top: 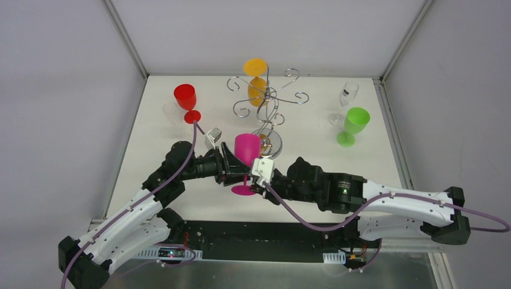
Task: Take the wine glass off the wine glass rack
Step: Place the wine glass at the center of the board.
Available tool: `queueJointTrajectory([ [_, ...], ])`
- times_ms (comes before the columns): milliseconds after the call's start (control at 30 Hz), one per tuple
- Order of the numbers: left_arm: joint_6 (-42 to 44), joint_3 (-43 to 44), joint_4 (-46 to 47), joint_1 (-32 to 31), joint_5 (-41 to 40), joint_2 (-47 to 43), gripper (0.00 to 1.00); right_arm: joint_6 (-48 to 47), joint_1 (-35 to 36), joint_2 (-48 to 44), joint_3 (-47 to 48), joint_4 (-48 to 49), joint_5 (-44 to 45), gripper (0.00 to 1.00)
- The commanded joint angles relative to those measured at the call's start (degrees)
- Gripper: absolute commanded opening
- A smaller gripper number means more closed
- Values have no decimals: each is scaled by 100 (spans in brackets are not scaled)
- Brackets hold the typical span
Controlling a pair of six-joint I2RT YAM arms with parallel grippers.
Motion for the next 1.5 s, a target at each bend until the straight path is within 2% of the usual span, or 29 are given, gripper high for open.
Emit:
queueJointTrajectory([
  [0, 49, 36, 247, -70, 209, -39, 52, -276, 106, 55, 342, 262, 292, 0],
  [200, 75, 31, 196, -69, 236, -51, 43, -335, 153, 66, 354, 244, 415, 0],
  [433, 102, 45, 183, -69, 255, -44, 28, -268, 179, 33, 337, 235, 602, 0],
  [700, 152, 51, 167, -65, 343, -23, 0, -55, 188, -43, 303, 202, 644, 0],
  [800, 178, 40, 152, -68, 401, -38, 0, 63, 190, -72, 278, 183, 666, 0],
  [867, 208, 36, 129, -69, 443, -54, 0, 160, 188, -99, 257, 183, 695, 6],
  [1000, 345, 52, -36, -69, 533, -124, 0, 453, 189, -198, 231, 163, 732, 28],
  [1267, 714, 45, -445, -69, 856, -244, 0, 1039, 188, -736, 266, -151, 638, 45],
  [1400, 1002, 106, -525, -69, 1189, -262, 0, 1500, 188, -902, 461, -528, 1088, 55],
  [1467, 1189, 172, -612, -69, 1439, -236, 0, 1694, 184, -1003, 522, -585, 1351, 56],
])
